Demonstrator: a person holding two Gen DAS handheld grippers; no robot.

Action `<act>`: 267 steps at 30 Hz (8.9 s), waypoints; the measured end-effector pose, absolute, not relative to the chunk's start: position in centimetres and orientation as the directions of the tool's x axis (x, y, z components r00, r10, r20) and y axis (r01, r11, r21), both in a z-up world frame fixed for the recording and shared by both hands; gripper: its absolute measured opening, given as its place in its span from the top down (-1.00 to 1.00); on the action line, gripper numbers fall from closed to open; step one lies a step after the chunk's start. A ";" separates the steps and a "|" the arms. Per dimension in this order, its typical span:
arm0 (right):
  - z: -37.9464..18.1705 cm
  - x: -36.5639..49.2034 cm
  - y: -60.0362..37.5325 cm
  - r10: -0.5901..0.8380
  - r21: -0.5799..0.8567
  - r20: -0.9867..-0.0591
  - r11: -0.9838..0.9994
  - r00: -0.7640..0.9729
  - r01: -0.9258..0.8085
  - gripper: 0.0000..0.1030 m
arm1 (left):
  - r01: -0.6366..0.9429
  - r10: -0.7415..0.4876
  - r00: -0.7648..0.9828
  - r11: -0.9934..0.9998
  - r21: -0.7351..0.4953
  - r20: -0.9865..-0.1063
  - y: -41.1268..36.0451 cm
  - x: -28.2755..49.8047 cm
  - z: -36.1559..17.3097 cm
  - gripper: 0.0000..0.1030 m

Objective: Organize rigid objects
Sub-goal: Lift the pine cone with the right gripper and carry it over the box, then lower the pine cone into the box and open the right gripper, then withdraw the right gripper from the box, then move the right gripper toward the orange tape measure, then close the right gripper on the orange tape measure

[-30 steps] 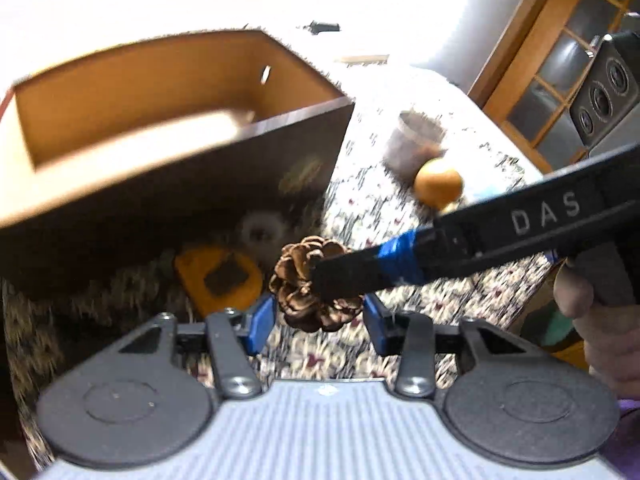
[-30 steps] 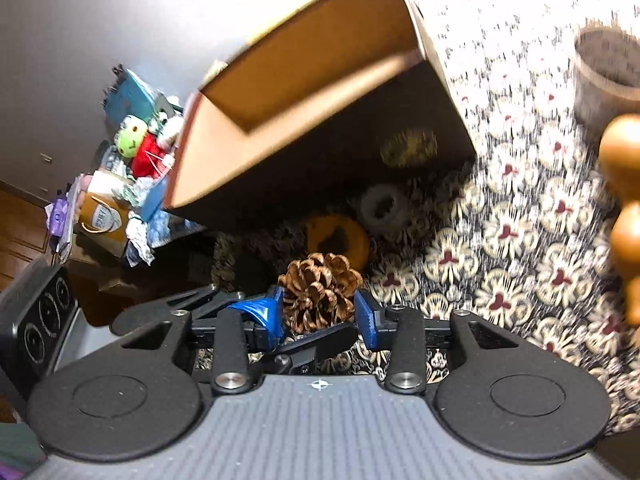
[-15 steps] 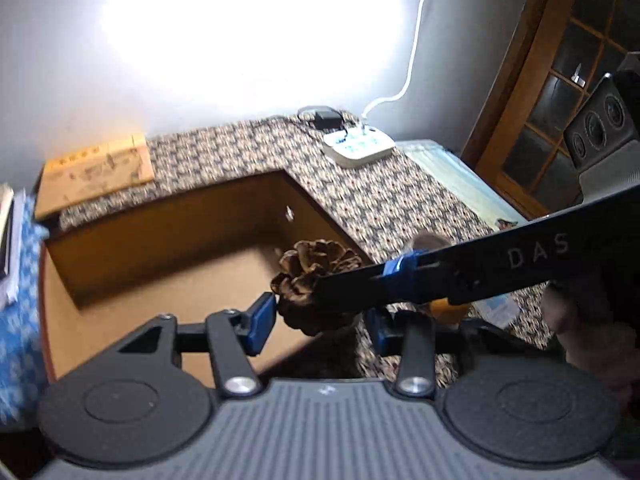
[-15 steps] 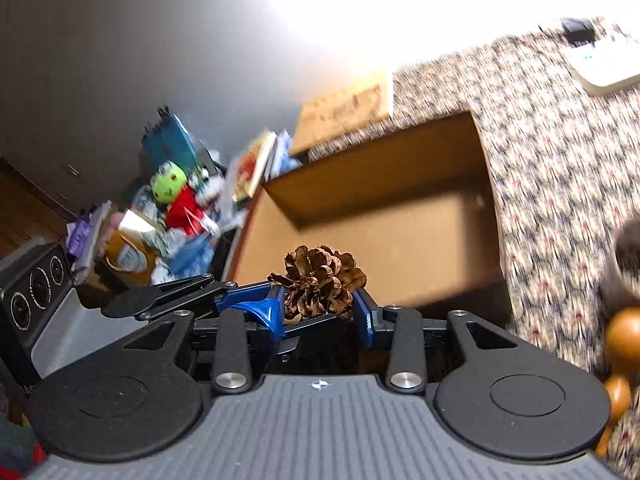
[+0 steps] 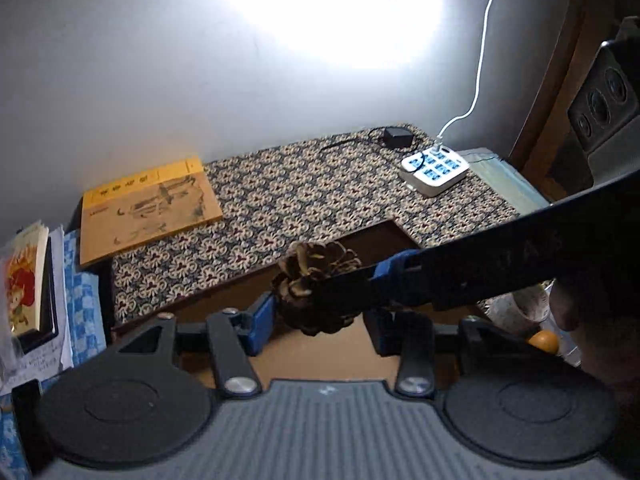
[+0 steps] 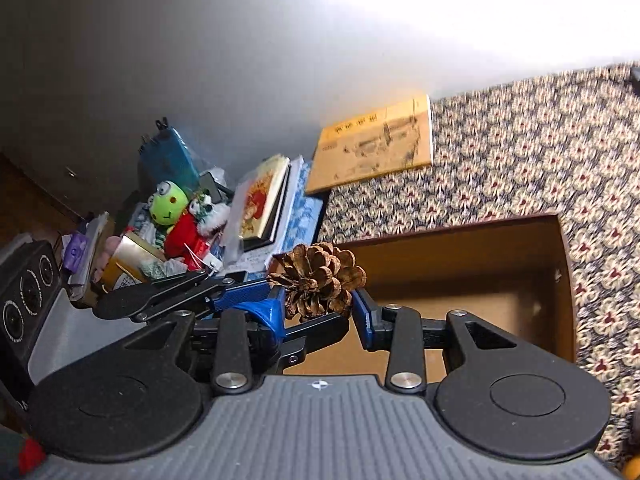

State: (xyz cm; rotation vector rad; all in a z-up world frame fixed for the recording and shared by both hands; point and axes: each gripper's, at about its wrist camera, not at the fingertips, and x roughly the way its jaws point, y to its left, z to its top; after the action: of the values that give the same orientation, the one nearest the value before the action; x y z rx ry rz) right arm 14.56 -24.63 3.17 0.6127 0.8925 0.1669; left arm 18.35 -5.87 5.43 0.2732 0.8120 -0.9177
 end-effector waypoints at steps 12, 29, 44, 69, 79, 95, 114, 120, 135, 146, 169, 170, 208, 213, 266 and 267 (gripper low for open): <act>-7.5 19.7 -23.5 0.480 0.637 -0.732 0.734 0.483 0.236 0.63 | 0.714 -0.427 0.297 0.693 -0.098 -0.854 -5.3 22.6 -3.9 0.19; -12.2 23.4 -21.8 0.544 0.680 -0.720 0.676 0.431 0.284 0.61 | 0.655 -0.351 0.416 0.756 0.009 -0.839 -4.1 21.2 -4.6 -0.06; -11.5 23.3 -22.0 0.659 0.808 -0.561 0.568 0.502 0.159 0.56 | 0.637 -0.361 0.406 0.770 -0.023 -0.839 -4.0 21.9 -5.0 -0.06; -1.2 9.8 -21.9 0.112 0.386 -0.549 0.913 0.828 0.132 0.55 | 0.487 -0.327 0.626 0.873 0.028 -0.708 -1.3 14.4 1.5 -0.33; -0.1 5.1 -23.4 0.072 0.390 -0.529 0.906 0.846 0.167 0.55 | 0.380 -0.275 0.685 0.925 0.009 -0.675 1.2 9.4 3.7 -0.34; -1.3 -2.6 -22.0 0.217 0.409 -0.600 0.910 0.770 0.063 0.57 | 0.308 -0.189 0.620 0.951 0.015 -0.762 3.2 0.7 0.1 -0.33; -7.3 -5.4 -20.5 0.349 0.507 -0.704 0.857 0.618 0.093 0.65 | 0.405 -0.236 0.505 0.914 -0.014 -0.830 2.1 -5.3 -5.5 -0.34; -8.7 -5.3 -20.2 0.395 0.556 -0.716 0.821 0.575 0.129 0.69 | 0.496 -0.293 0.498 0.868 -0.009 -0.816 1.2 -5.3 -6.3 -0.34; -10.7 -4.3 -20.8 0.488 0.687 -0.696 0.666 0.527 0.291 0.71 | 0.641 -0.366 0.406 0.767 -0.024 -0.837 -0.6 -1.3 -8.9 -0.08; -11.1 -3.5 -21.2 0.499 0.709 -0.687 0.620 0.529 0.337 0.70 | 0.706 -0.345 0.368 0.708 0.018 -0.863 -1.9 0.0 -10.4 0.02; -12.1 -3.6 -21.6 0.533 0.732 -0.674 0.577 0.511 0.363 0.65 | 0.597 -0.414 0.254 0.778 -0.194 -0.874 -0.2 1.9 -11.1 0.60; -12.3 -3.6 -21.6 0.539 0.733 -0.674 0.574 0.506 0.365 0.65 | 0.586 -0.421 0.246 0.782 -0.212 -0.873 0.0 2.1 -11.1 0.60; -13.9 -3.4 -20.9 0.608 0.770 -0.629 0.574 0.485 0.279 0.68 | 0.552 -0.521 0.232 0.766 -0.330 -0.821 3.2 0.3 -9.0 -0.03; -13.2 -4.3 -22.6 0.551 0.749 -0.650 0.581 0.523 0.319 0.66 | 0.572 -0.543 0.249 0.751 -0.331 -0.802 2.8 0.8 -8.3 -0.11; -10.7 -6.1 -25.6 0.392 0.704 -0.649 0.634 0.652 0.320 0.70 | 0.818 -0.593 0.182 0.534 -0.214 -0.785 -5.4 1.2 -6.9 0.21; -10.1 -6.6 -25.7 0.380 0.703 -0.647 0.634 0.661 0.322 0.70 | 0.828 -0.605 0.178 0.519 -0.214 -0.776 -5.6 0.8 -6.2 0.21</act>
State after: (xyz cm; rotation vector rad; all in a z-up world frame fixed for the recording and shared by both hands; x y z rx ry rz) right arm -6.59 -25.72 -10.14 0.9147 0.8804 0.0385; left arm 0.81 -5.60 -6.19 0.2807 0.9424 -1.0319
